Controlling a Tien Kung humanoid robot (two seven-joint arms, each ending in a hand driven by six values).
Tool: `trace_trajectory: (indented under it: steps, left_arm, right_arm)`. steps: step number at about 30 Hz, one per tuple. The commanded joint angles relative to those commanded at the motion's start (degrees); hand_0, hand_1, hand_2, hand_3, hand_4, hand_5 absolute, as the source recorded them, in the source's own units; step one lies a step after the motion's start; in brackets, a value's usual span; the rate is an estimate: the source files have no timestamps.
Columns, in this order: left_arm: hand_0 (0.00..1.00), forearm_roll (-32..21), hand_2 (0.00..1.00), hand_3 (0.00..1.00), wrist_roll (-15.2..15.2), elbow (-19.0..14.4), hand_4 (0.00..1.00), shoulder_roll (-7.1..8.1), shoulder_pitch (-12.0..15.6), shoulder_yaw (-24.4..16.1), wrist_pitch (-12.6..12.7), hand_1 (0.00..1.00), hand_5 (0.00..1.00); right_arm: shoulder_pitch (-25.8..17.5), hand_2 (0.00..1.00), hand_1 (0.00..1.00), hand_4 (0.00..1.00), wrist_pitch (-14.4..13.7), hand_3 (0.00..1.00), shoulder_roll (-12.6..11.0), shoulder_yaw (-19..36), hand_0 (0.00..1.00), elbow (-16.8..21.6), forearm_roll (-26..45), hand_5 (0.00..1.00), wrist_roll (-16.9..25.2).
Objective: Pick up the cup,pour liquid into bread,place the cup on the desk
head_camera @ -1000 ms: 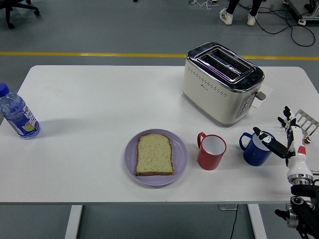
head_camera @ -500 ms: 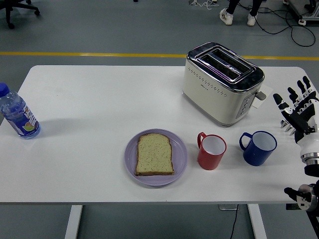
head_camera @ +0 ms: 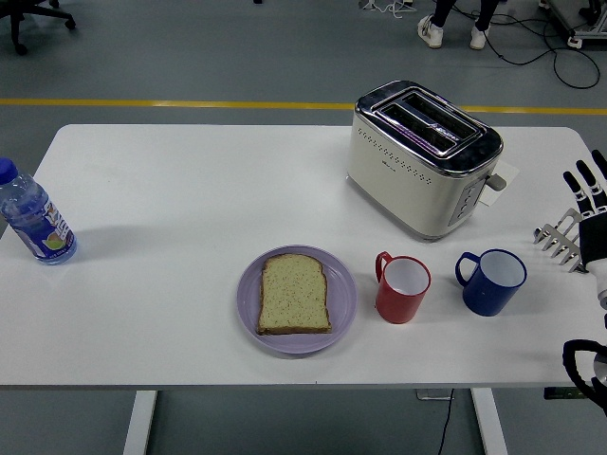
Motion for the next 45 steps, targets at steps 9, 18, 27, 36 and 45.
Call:
trace_trajectory:
  steps: [9,18,27,36,45]
  left_arm:
    - [0.635,-0.05,0.657,0.553,0.03,0.01,0.322,0.00,-0.06,-0.13,-0.02,0.646,0.837]
    - [0.635,-0.06,0.657,0.554,0.01,0.00,0.322,0.00,-0.02,0.02,0.01,0.646,0.836]
    - [0.635,-0.01,0.657,0.554,0.00,-0.02,0.323,0.00,-0.04,-0.01,0.01,0.646,0.838]
    - [0.635,-0.03,0.657,0.554,0.00,-0.02,0.323,0.00,-0.09,-0.01,0.02,0.646,0.838]
    - [0.635,0.00,0.657,0.554,0.00,-0.02,0.323,0.00,-0.03,0.10,0.01,0.646,0.836]
  right_arm:
    - [-0.66,0.664,0.607,0.649,4.58,0.624,0.49,4.72,0.679,-1.01,7.53,0.286,-8.34]
    - [-0.80,0.646,0.590,0.640,4.19,0.622,0.99,5.61,0.663,-3.01,10.67,0.300,-11.94]
    - [-1.01,0.642,0.600,0.639,3.28,0.620,0.86,5.25,0.666,-4.08,15.03,0.288,-10.58]
    - [-1.15,0.626,0.578,0.619,4.06,0.614,1.12,5.02,0.647,-5.44,17.63,0.295,-10.79]
    - [-1.21,0.626,0.577,0.604,4.29,0.615,0.99,4.99,0.646,-5.77,18.40,0.316,-11.19]
